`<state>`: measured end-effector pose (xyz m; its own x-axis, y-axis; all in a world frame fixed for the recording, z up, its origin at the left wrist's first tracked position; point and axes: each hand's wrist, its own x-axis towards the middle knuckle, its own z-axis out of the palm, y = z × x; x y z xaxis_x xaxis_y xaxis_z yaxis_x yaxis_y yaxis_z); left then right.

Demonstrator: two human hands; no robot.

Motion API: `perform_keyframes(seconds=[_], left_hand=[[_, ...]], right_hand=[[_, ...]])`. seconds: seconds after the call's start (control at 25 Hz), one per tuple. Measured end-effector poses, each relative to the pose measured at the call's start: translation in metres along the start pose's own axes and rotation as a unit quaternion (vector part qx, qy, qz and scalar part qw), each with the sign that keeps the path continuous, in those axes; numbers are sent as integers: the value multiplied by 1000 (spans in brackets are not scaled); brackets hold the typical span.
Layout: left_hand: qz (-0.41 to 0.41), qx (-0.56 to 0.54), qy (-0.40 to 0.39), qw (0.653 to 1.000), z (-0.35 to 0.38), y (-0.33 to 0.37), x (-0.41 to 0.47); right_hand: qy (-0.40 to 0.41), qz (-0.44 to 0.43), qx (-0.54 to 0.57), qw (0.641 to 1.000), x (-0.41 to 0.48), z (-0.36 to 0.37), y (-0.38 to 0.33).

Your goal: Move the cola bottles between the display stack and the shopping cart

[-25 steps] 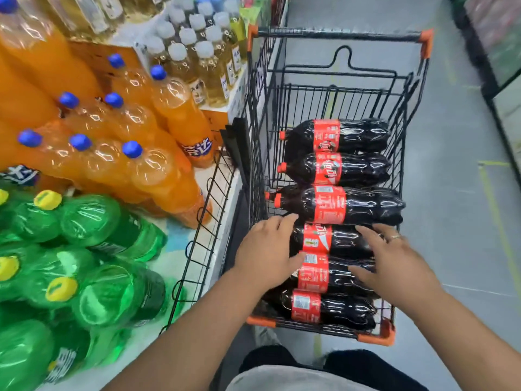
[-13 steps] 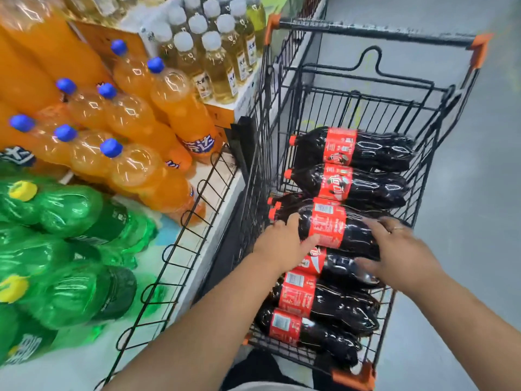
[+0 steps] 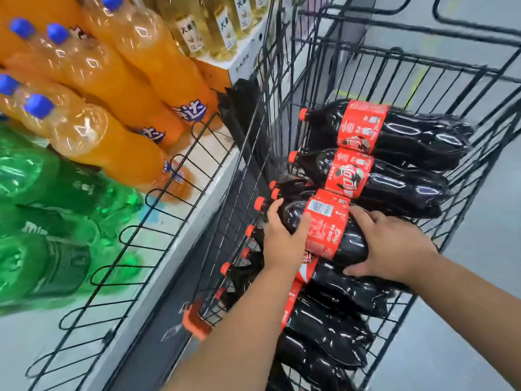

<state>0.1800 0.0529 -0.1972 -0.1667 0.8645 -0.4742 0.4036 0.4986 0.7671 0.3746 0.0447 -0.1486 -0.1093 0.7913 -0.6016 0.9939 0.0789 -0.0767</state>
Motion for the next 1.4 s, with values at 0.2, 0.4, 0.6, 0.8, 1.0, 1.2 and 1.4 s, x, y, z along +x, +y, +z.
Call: perform_keyframes(seconds=[0.2, 0.4, 0.6, 0.8, 1.0, 1.2, 1.4], left_hand=[[69, -93, 101, 988, 27, -31, 8], [108, -142, 203, 963, 46, -41, 15], [127, -156, 211, 957, 48, -43, 18], [95, -179, 171, 964, 45, -38, 14], [65, -179, 145, 971, 39, -23, 7], [27, -209, 138, 968, 27, -3, 2], [21, -287, 142, 947, 4, 29, -26]], right_hand=[[23, -19, -16, 999, 4, 9, 2], [36, -27, -14, 999, 9, 14, 2], [45, -27, -11, 999, 6, 9, -1], [32, -13, 12, 999, 5, 5, 0], [-2, -9, 52, 999, 6, -3, 3], [3, -7, 129, 992, 0, -4, 0], [21, -6, 255, 967, -35, -7, -19]])
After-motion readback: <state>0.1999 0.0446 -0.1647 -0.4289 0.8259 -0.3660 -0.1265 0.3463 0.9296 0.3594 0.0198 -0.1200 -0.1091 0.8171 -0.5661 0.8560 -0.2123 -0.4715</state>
